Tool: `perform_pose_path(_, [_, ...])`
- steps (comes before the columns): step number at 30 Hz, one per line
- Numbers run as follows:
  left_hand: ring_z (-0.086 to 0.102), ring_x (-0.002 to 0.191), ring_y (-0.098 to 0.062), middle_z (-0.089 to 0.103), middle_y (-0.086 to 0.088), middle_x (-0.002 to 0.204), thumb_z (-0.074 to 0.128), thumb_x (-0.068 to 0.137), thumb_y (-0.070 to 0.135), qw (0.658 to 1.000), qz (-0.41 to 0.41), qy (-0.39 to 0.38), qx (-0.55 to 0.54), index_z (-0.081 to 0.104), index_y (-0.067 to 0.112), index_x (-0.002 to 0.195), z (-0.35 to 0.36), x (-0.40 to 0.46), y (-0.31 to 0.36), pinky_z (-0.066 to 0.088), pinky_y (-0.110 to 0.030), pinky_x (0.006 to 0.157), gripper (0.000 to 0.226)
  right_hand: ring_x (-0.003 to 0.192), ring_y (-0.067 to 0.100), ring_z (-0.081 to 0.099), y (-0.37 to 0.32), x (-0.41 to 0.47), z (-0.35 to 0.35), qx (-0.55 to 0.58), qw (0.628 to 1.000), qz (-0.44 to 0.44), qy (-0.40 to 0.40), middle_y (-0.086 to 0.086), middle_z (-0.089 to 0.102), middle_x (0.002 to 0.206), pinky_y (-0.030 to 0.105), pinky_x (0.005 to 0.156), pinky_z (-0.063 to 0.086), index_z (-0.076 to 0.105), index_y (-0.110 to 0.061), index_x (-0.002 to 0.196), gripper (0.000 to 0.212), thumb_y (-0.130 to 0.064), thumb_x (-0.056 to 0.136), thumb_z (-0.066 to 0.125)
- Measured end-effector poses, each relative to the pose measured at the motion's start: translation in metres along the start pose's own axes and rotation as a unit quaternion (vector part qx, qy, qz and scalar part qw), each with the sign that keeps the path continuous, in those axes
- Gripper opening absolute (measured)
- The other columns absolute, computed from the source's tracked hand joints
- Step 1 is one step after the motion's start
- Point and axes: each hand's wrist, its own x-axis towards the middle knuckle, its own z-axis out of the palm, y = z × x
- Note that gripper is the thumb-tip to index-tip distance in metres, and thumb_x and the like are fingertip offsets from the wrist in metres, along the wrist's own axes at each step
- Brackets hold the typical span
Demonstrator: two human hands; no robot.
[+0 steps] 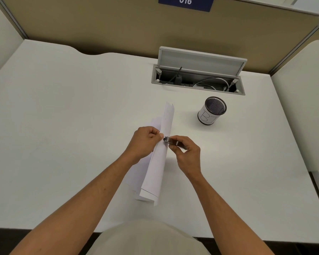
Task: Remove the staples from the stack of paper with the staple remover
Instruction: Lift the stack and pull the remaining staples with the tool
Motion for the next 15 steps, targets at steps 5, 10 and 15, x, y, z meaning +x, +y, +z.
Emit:
perform_pose_path(5, [0.061, 0.063, -0.018, 0.062, -0.002, 0.061, 0.066, 0.090, 0.022, 1.000, -0.007, -0.005, -0.006, 0.067, 0.007, 0.080, -0.003, 0.000, 0.000, 0.053, -0.032, 0.061, 0.018, 0.088, 0.009, 0.066, -0.003, 0.000, 0.001, 0.011, 1.000, 0.005, -0.015, -0.011, 0.070, 0.093, 0.020, 0.082, 0.051, 0.073, -0.019, 0.095, 0.028, 0.004, 0.078, 0.072])
perform_pose_path(10, [0.072, 0.071, -0.023, 0.071, -0.013, 0.079, 0.068, 0.089, 0.016, 0.996, -0.041, -0.030, -0.069, 0.068, 0.000, 0.082, -0.006, 0.004, 0.005, 0.055, -0.026, 0.060, 0.018, 0.087, 0.008, 0.065, -0.004, -0.001, 0.005, 0.034, 0.999, 0.022, 0.005, -0.014, 0.070, 0.090, 0.017, 0.080, 0.050, 0.073, -0.022, 0.095, 0.024, -0.005, 0.079, 0.075])
perform_pose_path(15, [0.072, 0.070, -0.021, 0.072, -0.010, 0.077, 0.068, 0.089, 0.016, 0.997, -0.037, -0.018, -0.066, 0.069, -0.001, 0.083, -0.005, 0.002, 0.007, 0.054, -0.025, 0.059, 0.018, 0.089, 0.012, 0.067, -0.005, -0.005, 0.010, 0.069, 0.996, 0.038, 0.034, -0.009, 0.072, 0.091, 0.018, 0.079, 0.050, 0.074, -0.029, 0.094, 0.024, -0.011, 0.078, 0.078])
